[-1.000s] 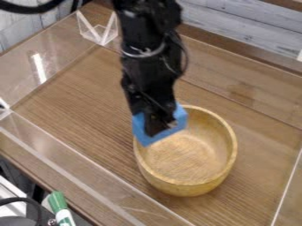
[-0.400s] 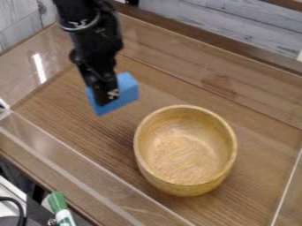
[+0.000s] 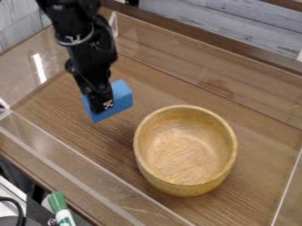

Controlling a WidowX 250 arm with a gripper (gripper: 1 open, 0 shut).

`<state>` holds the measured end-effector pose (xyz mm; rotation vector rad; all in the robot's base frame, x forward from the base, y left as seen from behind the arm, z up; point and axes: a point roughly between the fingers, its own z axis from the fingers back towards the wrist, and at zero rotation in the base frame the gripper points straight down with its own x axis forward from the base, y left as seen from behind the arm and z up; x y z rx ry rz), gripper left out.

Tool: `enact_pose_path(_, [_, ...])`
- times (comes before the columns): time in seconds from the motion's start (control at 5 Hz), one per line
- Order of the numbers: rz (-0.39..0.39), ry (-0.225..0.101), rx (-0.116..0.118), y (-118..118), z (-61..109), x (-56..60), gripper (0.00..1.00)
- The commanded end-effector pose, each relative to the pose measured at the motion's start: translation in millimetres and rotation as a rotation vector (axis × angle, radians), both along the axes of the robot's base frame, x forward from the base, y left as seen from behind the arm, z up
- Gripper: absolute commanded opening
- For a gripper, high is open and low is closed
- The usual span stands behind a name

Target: Remove the blue block from inside the brown bowl and put it on the table

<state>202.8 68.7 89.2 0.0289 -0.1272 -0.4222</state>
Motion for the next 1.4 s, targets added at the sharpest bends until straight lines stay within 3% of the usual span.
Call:
enact_pose_path(0.0, [-0.017,-0.025,0.033,0.4,-3.9,5.3,0.0])
enact_pose_path(0.6, [-0.039,-0.022,0.062,0.1,-20.5,14.2,0.0])
enact_pose_path(1.2, [-0.055,-0.014,0.071,1.2,-23.9,16.4,0.0])
